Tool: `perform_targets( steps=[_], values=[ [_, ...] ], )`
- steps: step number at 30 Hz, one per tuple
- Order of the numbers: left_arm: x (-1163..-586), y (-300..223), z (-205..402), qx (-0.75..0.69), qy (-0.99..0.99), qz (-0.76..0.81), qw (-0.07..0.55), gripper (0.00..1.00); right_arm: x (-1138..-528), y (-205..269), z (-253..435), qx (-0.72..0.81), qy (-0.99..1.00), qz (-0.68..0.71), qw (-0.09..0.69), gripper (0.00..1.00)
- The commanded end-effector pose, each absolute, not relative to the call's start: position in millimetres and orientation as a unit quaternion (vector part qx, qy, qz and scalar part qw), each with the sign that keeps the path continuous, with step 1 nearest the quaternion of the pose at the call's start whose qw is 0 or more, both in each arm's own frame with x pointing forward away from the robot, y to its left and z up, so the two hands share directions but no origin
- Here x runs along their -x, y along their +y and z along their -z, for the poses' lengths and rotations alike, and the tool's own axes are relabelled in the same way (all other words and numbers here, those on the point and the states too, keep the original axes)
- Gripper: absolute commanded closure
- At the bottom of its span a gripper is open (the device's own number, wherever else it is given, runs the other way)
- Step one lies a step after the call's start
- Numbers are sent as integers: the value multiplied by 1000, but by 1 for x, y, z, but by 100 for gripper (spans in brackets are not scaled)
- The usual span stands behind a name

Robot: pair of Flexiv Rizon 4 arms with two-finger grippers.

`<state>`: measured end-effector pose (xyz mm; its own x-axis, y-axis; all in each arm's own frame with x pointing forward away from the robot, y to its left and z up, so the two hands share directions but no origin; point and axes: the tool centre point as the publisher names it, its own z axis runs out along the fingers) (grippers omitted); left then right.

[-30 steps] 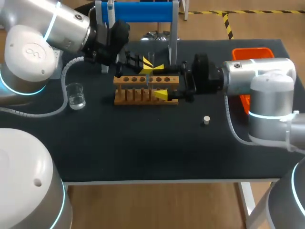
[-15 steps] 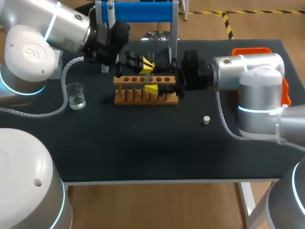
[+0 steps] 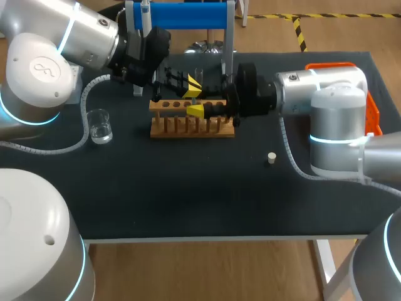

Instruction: Invert the test tube, pick up the pipette, mount the tip to pipette, aspirate from beaker and dispense into the tube, eject the tip, return the pipette, and cap with the stopper.

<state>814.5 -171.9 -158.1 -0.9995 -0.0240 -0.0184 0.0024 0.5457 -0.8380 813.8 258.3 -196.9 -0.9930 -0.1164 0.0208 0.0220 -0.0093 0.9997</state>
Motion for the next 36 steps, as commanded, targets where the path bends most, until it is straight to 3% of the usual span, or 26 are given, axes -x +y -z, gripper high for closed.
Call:
perform_targets(
  steps=[1,6,8,10,12,19,20,21,26,36],
  values=[
    [-815,-172,158,6,880,476,14,100,-814,257,196,-36,-701,710,50,56],
    [-815,-172,158,6,880,476,14,100,-813,256,194,-39,-700,711,52,58],
    [-815,-172,158,6,880,476,14,100,-812,256,194,-40,-700,711,53,63],
    [-815,-172,158,6,880,476,14,100,-812,256,193,-41,-700,711,54,76],
    [-815,-172,158,6,880,476,14,100,-811,255,193,-42,-700,711,54,100],
    [-815,-172,158,6,880,476,14,100,-810,256,194,-45,-701,710,55,100],
    [-815,-172,158,6,880,476,14,92,-810,256,194,-45,-701,710,55,100],
    [-815,-172,158,6,880,476,14,0,-810,256,194,-45,-701,710,55,100],
    [-815,-172,158,6,880,476,14,0,-809,244,196,-46,-702,709,54,100],
    [-815,-172,158,6,880,476,14,0,-803,176,213,-40,-712,699,51,100]
  ],
)
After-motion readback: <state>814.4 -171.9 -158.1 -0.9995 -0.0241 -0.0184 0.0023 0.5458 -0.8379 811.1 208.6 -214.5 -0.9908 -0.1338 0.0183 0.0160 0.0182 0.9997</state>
